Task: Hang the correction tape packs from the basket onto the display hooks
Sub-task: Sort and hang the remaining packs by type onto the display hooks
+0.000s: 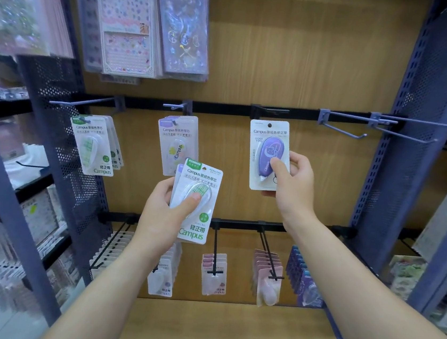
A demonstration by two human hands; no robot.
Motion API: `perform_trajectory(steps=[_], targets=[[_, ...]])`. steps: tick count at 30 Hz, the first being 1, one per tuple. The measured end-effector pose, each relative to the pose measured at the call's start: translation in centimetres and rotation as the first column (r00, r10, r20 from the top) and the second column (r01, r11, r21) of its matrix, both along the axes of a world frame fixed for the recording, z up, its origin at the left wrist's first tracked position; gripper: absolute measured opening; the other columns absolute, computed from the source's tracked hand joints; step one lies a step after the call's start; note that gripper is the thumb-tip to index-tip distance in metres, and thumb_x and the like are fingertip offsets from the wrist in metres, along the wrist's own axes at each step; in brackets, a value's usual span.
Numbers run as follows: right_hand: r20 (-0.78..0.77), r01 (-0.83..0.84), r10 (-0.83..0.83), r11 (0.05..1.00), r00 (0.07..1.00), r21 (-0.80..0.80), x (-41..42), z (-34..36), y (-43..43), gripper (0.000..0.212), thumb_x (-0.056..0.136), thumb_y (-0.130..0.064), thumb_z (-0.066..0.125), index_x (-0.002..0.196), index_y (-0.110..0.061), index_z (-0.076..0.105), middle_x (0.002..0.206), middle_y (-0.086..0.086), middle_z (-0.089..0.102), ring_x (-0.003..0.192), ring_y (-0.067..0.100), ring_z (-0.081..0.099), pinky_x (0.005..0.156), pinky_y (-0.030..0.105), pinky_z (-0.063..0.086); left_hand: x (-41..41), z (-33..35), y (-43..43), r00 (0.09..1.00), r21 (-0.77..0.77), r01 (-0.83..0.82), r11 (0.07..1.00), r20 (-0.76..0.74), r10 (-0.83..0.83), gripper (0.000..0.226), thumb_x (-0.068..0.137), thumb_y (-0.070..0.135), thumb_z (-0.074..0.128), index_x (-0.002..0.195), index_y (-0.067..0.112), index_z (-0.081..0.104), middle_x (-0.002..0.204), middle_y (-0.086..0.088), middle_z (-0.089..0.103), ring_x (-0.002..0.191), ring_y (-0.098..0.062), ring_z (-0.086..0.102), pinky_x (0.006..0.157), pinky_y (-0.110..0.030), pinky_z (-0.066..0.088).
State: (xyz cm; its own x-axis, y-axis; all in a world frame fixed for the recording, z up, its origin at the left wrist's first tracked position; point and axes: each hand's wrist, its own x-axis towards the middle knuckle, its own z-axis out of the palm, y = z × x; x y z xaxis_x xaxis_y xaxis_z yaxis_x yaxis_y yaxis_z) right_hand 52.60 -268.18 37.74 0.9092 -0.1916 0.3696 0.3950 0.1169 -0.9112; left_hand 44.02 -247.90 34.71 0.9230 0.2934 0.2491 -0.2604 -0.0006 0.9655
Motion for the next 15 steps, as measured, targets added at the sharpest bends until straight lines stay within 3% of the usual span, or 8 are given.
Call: perform_trajectory(steps=[9,15], targets=[[-0.025,-0.011,0.008,0.995,1.000,-0.095,0.8,-0.9,-0.6,0.026,0.101,-0.029,0.063,0.123,-0.022,0.051,0.114,-0.006,0.073,0.092,0.014,0.076,0.055,0.026,0.059,0.4,-0.1,-0.1,1.000,0.017,0.008,1.000,-0.005,-0.007,0.030,0.096,0.023,0.071,0.119,0.035,0.058,0.114,0.012,0.075,0.094,-0.015,0.077,0.067,-0.032,0.061],[-0.036,-0.029,0.027,0.998,0.999,-0.052,0.9,-0.2,-1.1,0.025,0.098,-0.022,0.065,0.120,-0.014,0.057,0.096,-0.005,0.077,0.081,0.018,0.077,0.056,0.031,0.060,0.9,-0.3,0.1,1.000,0.019,0.004,1.000,-0.019,-0.003,0.031,0.096,0.023,0.071,0.122,0.033,0.058,0.116,0.011,0.075,0.094,-0.016,0.077,0.067,-0.033,0.061]])
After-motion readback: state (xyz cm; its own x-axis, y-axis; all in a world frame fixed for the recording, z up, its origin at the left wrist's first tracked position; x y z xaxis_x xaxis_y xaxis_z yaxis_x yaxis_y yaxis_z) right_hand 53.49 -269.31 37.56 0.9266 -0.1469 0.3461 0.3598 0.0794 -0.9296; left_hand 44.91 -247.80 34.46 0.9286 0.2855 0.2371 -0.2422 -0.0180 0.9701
